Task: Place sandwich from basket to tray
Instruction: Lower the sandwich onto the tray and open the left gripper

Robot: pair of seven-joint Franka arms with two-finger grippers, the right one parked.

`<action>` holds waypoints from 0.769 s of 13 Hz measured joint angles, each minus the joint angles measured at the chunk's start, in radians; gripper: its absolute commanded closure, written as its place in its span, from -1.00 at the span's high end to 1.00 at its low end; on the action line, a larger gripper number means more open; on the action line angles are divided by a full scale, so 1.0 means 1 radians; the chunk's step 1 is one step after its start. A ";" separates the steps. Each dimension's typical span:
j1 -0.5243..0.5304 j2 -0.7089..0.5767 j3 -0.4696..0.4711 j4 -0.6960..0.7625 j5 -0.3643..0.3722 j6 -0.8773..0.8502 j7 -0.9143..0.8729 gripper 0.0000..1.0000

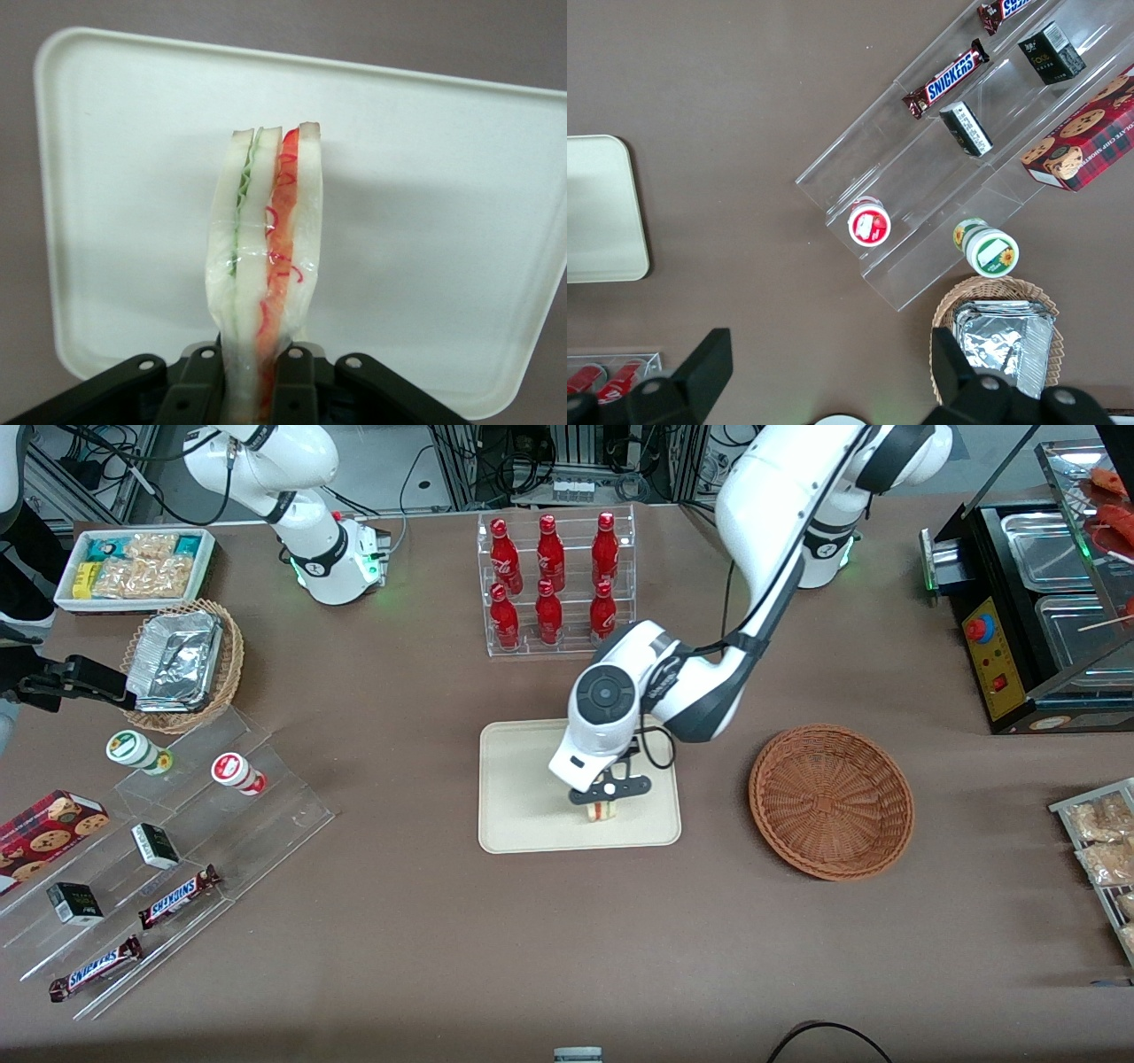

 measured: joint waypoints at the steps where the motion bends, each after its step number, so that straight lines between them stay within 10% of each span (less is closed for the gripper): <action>1: -0.010 0.016 0.000 0.005 0.000 0.010 -0.010 -1.00; 8: -0.025 0.072 0.002 0.049 0.007 0.027 -0.085 -1.00; 10: -0.033 0.084 0.002 0.049 0.043 0.042 -0.119 0.99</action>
